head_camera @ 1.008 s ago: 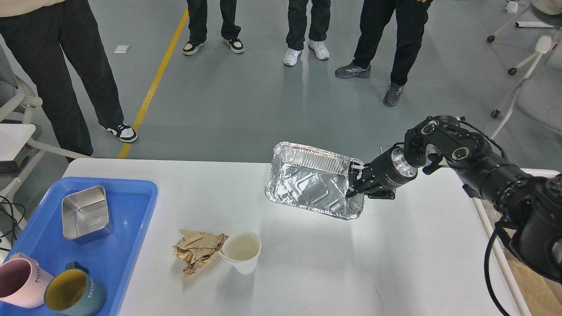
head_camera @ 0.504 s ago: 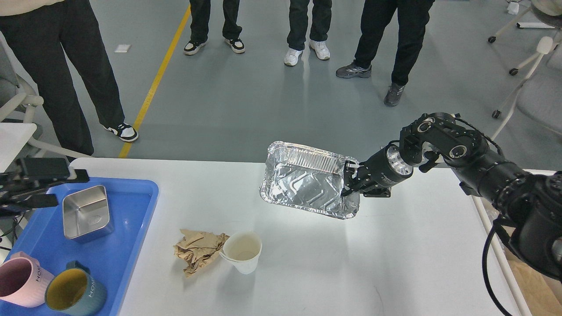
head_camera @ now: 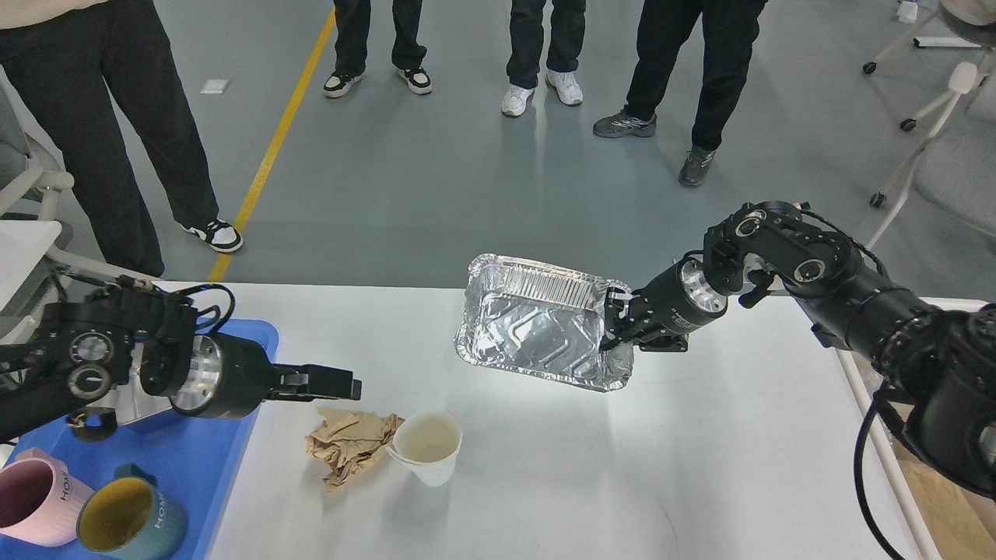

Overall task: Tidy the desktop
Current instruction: 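Reach the left gripper to the white paper cup and grasp it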

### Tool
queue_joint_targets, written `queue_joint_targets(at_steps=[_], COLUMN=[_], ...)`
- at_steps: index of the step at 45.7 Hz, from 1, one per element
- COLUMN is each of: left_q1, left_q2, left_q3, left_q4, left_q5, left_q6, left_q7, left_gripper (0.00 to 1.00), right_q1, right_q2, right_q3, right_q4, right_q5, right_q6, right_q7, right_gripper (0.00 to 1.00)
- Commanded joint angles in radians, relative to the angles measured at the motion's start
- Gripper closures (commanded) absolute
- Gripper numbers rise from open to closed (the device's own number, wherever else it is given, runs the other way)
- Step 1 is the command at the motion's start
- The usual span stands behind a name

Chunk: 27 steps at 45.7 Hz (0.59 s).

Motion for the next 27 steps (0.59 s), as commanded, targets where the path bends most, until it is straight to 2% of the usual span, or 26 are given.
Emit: queue_joint_targets(at_steps=[1, 13, 22, 27], left_q1=[0.003, 0.000, 0.000, 0.000], left_q2=[-0.135, -0.284, -0.317, -0.336], left_q3=[0.031, 0.048, 0.080, 0.091], left_q4=[0.068, 0.217, 0.245, 0.254], left_q5=[0.089, 0.166, 0.172, 0.194], left_q6=[0.006, 0.002, 0.003, 0.005], left_q7=[0.009, 0.019, 0.029, 0.038], left_gripper=[0.07, 0.10, 0.16, 0.23], right_q1=[0.000, -0.001, -0.006, -0.007], right_q2=[0.000, -0.006, -0.019, -0.020], right_q3=[0.001, 0.001, 0.003, 0.003], right_q4=[0.001, 0.001, 0.001, 0.010], right_q5=[0.000, 0.000, 0.000, 0.000], right_q6=[0.000, 0.000, 0.000, 0.000], right_q7=[0.000, 0.002, 0.002, 0.002], right_gripper=[1.00, 1.00, 1.00, 1.00])
